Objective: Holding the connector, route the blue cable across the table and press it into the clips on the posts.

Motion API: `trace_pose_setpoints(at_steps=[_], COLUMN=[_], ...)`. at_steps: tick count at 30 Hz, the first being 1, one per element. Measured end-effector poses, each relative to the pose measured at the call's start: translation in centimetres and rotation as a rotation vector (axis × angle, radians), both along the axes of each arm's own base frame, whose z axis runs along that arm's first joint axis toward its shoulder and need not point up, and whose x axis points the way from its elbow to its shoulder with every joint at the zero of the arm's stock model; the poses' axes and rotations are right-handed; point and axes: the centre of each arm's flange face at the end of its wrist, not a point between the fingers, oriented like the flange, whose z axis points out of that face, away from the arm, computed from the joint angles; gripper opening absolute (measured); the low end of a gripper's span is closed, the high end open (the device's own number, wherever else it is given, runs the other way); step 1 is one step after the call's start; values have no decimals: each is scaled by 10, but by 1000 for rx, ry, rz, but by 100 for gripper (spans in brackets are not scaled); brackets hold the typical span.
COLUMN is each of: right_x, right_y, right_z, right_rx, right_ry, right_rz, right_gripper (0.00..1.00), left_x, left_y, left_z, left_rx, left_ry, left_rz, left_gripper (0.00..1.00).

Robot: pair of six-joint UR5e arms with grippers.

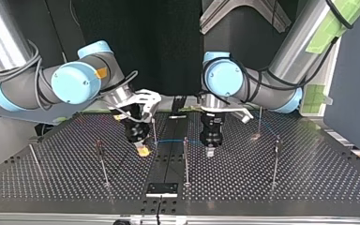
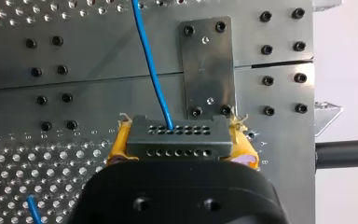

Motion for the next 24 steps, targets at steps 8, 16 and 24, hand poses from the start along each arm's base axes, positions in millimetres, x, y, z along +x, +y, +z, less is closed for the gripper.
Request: trace_pose_setpoints(at_steps=[8, 16, 24], right_x=[-2, -13, -28], right_y=[-16, -34, -58], right_z=[-2, -7, -20], right_rx=[-3, 3, 16], right_ry=[-4, -3, 3], right_rz=[-13, -38, -65], right_gripper=[0, 0, 0], left_x=[20, 51, 64], left_y=[1, 5, 8], left_z=[-7, -19, -19], left_rx=[28, 40, 38], left_ry=[33, 57, 50], left_rz=[3, 8, 16], left_gripper=[0, 0, 0])
